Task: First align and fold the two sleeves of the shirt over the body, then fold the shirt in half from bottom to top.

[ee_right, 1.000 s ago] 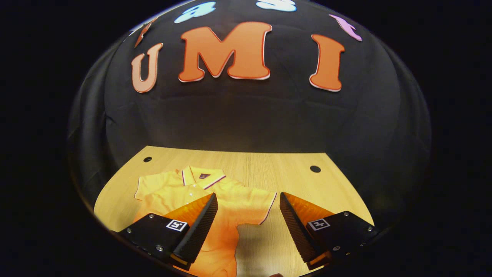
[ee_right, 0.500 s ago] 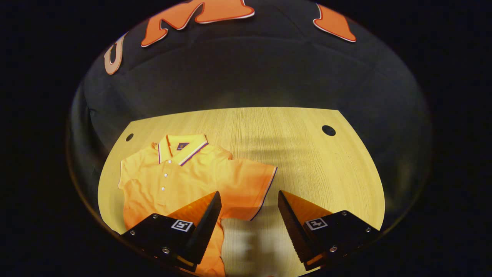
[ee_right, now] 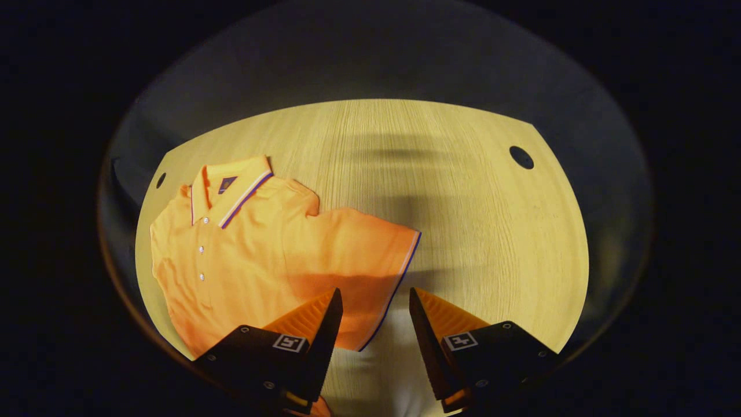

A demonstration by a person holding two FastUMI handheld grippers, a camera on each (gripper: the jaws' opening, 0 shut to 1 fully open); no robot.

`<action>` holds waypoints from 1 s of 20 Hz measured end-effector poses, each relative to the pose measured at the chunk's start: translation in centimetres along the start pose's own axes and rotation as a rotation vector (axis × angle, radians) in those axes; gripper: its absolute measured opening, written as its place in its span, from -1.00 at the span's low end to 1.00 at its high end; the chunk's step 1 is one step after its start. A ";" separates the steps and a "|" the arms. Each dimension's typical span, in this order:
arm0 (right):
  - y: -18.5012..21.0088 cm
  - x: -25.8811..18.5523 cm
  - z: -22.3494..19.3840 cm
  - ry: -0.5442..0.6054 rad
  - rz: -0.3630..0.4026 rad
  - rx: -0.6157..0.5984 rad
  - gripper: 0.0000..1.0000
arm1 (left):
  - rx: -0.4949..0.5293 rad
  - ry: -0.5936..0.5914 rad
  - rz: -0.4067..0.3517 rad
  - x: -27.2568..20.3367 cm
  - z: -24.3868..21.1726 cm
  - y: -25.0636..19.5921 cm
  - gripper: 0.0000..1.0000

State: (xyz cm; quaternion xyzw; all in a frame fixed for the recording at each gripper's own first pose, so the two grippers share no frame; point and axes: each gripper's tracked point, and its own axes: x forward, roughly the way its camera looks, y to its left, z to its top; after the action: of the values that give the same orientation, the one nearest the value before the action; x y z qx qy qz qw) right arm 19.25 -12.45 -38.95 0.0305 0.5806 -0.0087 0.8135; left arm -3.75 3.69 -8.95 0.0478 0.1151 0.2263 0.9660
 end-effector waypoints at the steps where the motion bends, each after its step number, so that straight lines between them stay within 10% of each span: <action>1: -0.1 0.6 -0.1 0.023 -0.006 0.001 0.43 | -0.003 0.006 0.010 0.0 -0.2 0.3 0.95; 7: 1.1 2.2 -0.2 0.101 0.011 -0.027 0.27 | -0.021 0.055 0.017 0.6 -1.3 0.6 0.95; 8: 1.1 2.0 -0.2 0.105 0.017 -0.042 -0.17 | -0.024 0.060 0.015 0.6 -1.7 0.5 0.95; 9: 0.9 2.0 0.0 0.102 0.022 -0.039 -0.12 | -0.029 0.062 0.013 0.6 -1.7 0.5 0.95; 12: 0.8 1.8 0.4 0.128 0.096 0.084 -0.80 | -0.039 0.049 0.012 0.5 -1.6 0.7 0.92; 20: 6.6 -3.3 4.3 0.001 0.232 0.047 -0.90 | -0.047 0.058 -0.004 0.7 -1.6 0.7 0.95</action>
State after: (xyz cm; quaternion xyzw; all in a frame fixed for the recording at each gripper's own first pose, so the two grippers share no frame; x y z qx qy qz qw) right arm 22.58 -6.20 -34.19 0.1169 0.5731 0.0720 0.8079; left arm -3.79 4.67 -10.51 0.0183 0.1380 0.2285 0.9635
